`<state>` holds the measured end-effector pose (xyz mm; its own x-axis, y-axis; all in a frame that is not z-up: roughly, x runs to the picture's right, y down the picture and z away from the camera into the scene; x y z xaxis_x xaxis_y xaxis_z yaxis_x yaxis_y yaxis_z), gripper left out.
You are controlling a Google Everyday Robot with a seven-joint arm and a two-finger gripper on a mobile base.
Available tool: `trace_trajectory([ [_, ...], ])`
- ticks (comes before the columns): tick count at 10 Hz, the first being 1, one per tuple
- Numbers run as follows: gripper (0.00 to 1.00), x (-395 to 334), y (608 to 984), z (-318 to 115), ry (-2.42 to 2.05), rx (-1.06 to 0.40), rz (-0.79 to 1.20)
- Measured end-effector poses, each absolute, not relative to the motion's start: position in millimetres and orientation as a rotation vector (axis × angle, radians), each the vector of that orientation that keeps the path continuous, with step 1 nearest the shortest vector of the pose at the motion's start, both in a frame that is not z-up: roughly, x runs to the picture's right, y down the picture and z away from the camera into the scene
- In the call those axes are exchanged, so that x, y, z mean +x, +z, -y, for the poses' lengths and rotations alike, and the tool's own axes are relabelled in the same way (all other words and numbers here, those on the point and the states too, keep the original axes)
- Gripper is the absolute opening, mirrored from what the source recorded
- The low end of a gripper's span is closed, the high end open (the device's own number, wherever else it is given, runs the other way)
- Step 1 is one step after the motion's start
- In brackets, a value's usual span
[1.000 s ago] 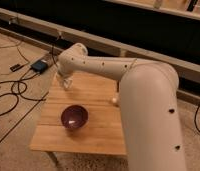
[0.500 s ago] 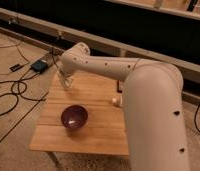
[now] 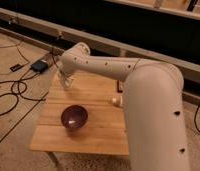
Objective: Place the white sponge in the ceramic cup
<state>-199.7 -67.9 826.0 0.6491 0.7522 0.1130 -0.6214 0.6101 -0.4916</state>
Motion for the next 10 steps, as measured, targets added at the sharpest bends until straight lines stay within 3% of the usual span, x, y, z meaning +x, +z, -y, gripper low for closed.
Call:
trace_trajectory([
  [5, 0.01, -199, 830, 70, 0.81, -0.429, 0.325],
  [10, 0.01, -206, 857, 80, 0.786, -0.402, 0.354],
])
